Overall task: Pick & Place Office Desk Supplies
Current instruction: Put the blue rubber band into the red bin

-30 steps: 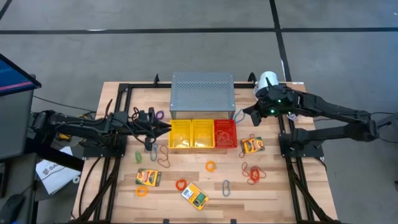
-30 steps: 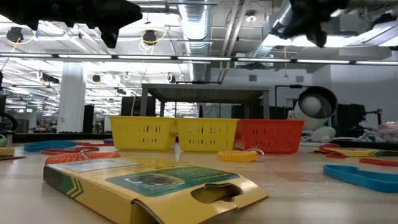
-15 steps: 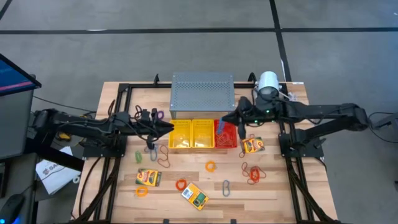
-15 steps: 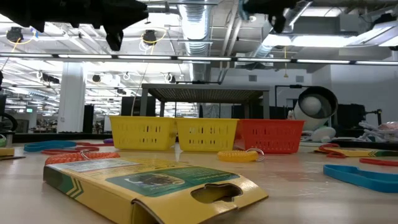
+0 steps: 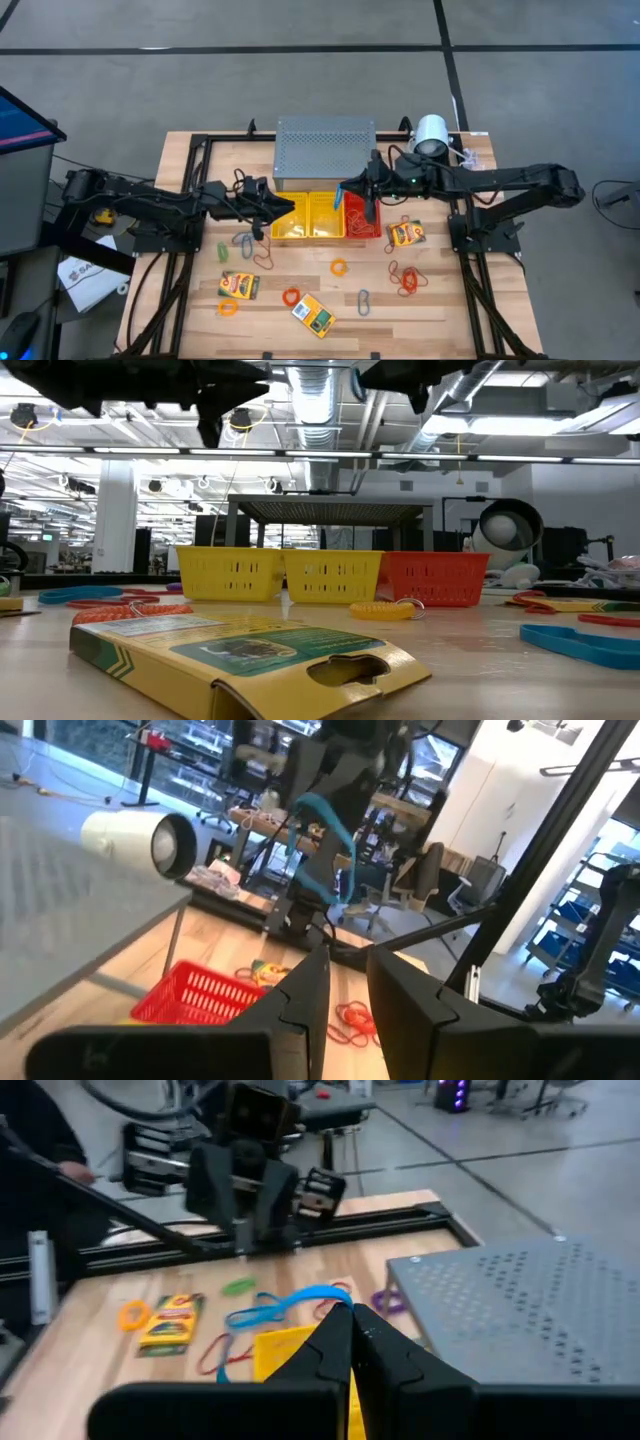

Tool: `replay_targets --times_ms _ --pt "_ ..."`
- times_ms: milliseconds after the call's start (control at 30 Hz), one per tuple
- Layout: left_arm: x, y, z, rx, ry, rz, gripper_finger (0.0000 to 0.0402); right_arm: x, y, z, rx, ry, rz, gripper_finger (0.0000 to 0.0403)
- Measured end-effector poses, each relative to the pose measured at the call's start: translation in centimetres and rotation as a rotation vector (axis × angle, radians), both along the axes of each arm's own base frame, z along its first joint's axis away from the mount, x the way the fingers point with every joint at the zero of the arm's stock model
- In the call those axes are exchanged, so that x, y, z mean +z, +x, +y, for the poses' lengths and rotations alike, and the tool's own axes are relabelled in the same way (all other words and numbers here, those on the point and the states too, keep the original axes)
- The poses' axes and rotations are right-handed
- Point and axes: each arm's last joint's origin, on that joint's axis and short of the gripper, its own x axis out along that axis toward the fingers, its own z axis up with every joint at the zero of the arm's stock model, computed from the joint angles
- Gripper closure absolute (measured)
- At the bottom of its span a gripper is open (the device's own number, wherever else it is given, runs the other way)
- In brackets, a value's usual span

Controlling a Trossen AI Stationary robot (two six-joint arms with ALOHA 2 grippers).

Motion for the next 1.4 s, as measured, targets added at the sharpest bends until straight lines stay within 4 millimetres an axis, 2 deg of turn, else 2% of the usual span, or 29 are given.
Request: replay_targets --times_ms 133,267,500,667,1133,1400 --pt "0.8 1.2 -0.1 -0.016 0.034 -0.005 0.0328 -0.9 0.9 -0.1 0.001 -0.033 0.031 0.0403" --pt "1.2 2.3 -0.1 -0.015 0.066 0.024 0.0302 -1.5 1.5 -0.1 0.009 -0.057 0.044 0.0403" --pt "1.0 3.6 -0.1 -0.013 0.108 0.075 0.0245 -1.4 1.6 -0.1 -0.002 -0.089 0.030 0.0403" --pt "1.3 3.9 0.0 0.026 0.107 0.075 0.0224 -1.3 1.6 0.1 -0.045 -0.133 0.030 0.0403" --pt "0.8 4.3 0.2 0.100 0.106 0.103 0.0220 -0.3 1.8 0.8 -0.104 -0.214 -0.063 0.0403" --pt "0.9 4.4 0.2 0.101 0.106 0.082 0.0222 -1.5 4.2 0.7 -0.101 -0.240 -0.055 0.0403"
